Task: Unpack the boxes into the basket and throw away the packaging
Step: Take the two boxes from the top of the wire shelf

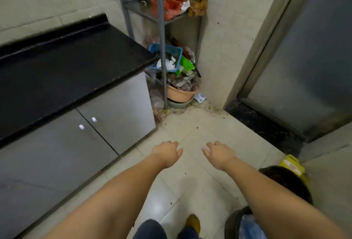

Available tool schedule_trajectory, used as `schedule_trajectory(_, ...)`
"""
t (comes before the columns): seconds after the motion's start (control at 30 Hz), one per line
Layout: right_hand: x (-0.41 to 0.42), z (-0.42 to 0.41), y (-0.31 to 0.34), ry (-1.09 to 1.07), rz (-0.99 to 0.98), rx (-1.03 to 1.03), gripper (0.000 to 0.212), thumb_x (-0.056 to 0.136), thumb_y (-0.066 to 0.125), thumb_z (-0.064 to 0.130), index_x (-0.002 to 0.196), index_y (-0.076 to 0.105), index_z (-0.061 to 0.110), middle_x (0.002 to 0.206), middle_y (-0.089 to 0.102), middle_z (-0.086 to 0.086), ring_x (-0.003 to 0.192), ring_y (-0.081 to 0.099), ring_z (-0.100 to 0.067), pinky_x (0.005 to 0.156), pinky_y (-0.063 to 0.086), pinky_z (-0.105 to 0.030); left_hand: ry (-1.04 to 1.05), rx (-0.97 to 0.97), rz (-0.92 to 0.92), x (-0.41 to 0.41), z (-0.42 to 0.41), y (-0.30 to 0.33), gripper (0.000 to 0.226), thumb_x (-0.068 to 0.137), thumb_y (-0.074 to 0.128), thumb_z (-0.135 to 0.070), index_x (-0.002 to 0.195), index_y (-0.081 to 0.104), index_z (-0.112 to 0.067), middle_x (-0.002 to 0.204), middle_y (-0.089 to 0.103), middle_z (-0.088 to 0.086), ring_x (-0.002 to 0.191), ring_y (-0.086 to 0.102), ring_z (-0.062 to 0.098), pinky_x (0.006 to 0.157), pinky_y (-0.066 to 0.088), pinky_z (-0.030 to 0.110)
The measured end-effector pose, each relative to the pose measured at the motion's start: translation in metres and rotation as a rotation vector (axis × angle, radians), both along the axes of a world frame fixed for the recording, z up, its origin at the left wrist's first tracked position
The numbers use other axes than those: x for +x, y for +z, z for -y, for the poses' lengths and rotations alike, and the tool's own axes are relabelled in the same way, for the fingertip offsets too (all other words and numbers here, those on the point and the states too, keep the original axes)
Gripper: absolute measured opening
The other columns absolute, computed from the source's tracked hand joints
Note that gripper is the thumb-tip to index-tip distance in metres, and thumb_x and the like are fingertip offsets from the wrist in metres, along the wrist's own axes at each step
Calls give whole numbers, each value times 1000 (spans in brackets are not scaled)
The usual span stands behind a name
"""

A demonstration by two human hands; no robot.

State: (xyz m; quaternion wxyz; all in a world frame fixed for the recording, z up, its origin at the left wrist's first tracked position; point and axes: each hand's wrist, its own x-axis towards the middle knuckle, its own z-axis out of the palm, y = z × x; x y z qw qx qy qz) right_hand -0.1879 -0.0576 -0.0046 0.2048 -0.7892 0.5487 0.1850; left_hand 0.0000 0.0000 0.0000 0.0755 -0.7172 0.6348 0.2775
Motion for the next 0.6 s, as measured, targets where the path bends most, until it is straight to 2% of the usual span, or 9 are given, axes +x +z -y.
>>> schedule_trajectory(0.17,25,110,8,28,14,-67,49,97,23,48,130,43,17,130,48,-15,117,49,-34,92,43,-44,84,-83,-1,20,98,11,48,97,27,-44,127,46,-12,130,53,16,116,51,34,90,44,44)
schedule_trajectory(0.37,87,247,32,113,97,-162,49,98,24,46,129,45,13,129,49,-18,111,52,-36,87,45,-44,149,-150,23,89,227,28,44,97,30,-44,117,51,-11,119,56,18,109,53,35,89,47,45)
schedule_trajectory(0.6,176,414,102,126,209,-330,47,99,24,46,127,46,15,124,51,-16,110,53,-35,86,47,-43,158,-324,51,176,391,106,42,98,30,-44,117,51,-13,118,57,14,106,55,32,87,49,46)
